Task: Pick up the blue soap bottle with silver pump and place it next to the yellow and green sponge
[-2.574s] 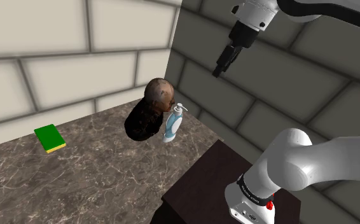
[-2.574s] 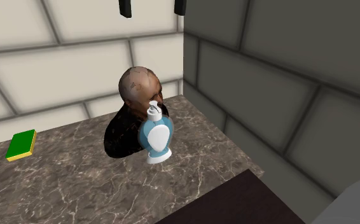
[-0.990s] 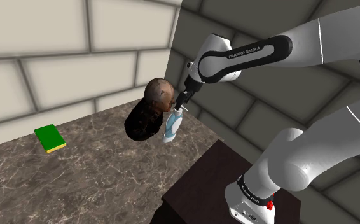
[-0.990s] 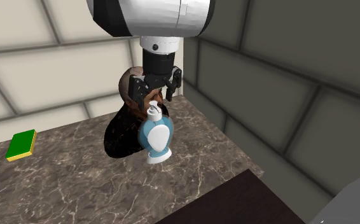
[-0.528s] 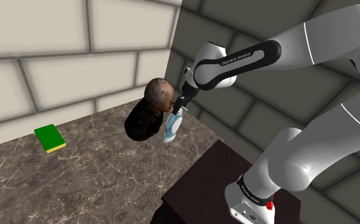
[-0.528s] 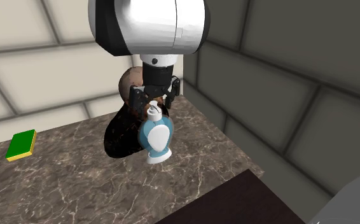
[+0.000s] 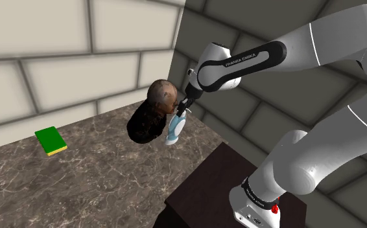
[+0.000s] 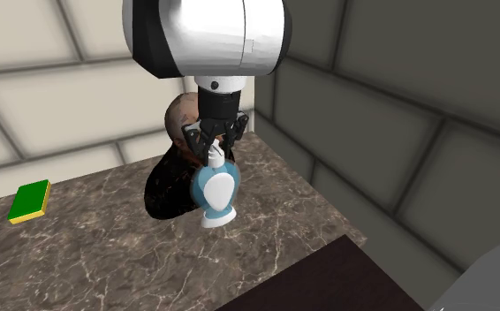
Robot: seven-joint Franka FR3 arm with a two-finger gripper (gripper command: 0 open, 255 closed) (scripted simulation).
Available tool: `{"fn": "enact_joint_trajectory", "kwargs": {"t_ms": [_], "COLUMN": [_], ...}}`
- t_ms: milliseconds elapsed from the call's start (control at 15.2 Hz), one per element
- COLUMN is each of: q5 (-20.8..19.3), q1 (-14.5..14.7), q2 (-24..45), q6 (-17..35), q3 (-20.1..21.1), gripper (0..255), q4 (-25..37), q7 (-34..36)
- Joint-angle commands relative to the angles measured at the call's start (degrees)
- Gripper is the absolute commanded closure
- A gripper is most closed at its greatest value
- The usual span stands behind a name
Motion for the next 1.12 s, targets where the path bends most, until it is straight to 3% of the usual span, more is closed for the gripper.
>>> {"fn": "enact_joint_trajectory", "kwargs": {"t_ms": [0,396,1056], "q5": [0.0,0.0,-1.79], "q1": [0.0,0.0,-0.69], "q2": [0.02,0.03,-5.28], "q6": [-0.01,-0.01,-8.83], "q3": [0.0,-0.01,0.49], "gripper": [255,255,255], "q4": [-0.04,-0.03,3.57], "q7": [0.0,0.0,1.91]}}
